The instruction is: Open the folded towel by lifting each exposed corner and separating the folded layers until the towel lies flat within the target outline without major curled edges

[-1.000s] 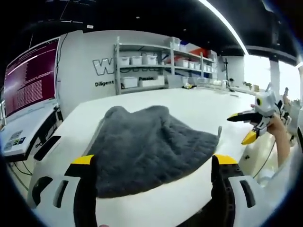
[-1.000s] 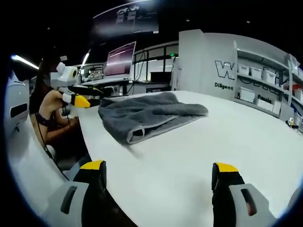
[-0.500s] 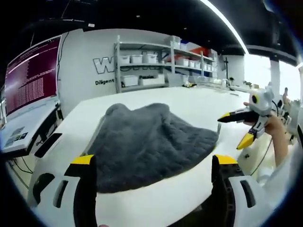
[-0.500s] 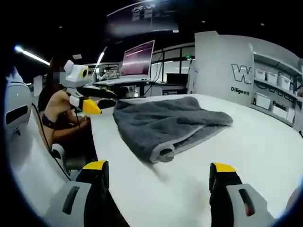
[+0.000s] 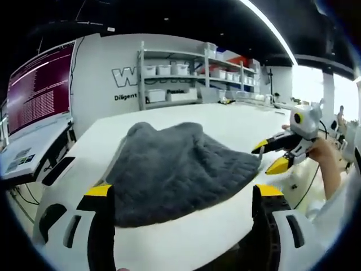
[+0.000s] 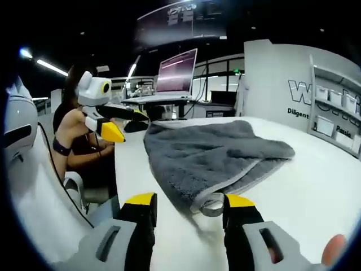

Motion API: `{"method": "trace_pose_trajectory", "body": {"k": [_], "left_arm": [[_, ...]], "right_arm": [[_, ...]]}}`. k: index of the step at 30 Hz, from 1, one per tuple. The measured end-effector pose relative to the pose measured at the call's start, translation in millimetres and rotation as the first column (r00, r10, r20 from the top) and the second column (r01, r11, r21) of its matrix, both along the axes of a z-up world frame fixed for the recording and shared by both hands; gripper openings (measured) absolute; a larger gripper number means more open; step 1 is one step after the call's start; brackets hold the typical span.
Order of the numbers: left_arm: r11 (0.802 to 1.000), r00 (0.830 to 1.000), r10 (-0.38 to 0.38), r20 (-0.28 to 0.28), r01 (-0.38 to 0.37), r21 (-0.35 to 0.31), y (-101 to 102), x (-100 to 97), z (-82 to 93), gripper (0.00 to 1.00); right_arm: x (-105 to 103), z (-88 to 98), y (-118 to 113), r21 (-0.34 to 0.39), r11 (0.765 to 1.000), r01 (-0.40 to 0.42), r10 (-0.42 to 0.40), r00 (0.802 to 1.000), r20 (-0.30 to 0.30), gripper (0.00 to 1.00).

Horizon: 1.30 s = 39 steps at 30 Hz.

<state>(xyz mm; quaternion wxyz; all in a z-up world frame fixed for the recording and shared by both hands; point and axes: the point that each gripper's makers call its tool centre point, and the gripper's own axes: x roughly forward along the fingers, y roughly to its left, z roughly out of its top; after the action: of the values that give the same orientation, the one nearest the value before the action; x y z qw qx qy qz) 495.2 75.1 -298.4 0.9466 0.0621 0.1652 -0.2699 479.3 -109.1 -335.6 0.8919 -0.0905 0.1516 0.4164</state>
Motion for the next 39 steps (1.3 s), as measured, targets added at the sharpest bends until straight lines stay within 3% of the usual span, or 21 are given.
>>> {"method": "trace_pose_trajectory", "body": {"k": [7, 13, 29, 39], "left_arm": [[1.000, 1.000, -0.011, -0.003, 0.011, 0.000, -4.7, 0.5, -0.5, 0.99], [1.000, 1.000, -0.015, -0.008, 0.015, 0.003, -6.8, 0.6, -1.6, 0.99], [1.000, 1.000, -0.011, -0.012, 0.011, 0.002, -7.6, 0.4, -2.5, 0.99], [1.000, 1.000, -0.006, -0.014, 0.006, 0.000, -5.7, 0.2, -3.5, 0.99]], "right_arm": [[1.5, -4.2, -2.7, -0.024, 1.000, 0.000, 0.001, 1.000, 0.013, 0.23], [-0.2, -3.9, -4.0, -0.018, 1.000, -0.014, 0.015, 0.999, 0.033, 0.05], [-7.5, 0.0, -28.4, -0.041, 0.999, 0.018, -0.016, 0.998, 0.056, 0.00], [-2.2, 4.3, -67.6, -0.079, 0.991, 0.109, -0.103, 0.992, 0.073, 0.00]]}}
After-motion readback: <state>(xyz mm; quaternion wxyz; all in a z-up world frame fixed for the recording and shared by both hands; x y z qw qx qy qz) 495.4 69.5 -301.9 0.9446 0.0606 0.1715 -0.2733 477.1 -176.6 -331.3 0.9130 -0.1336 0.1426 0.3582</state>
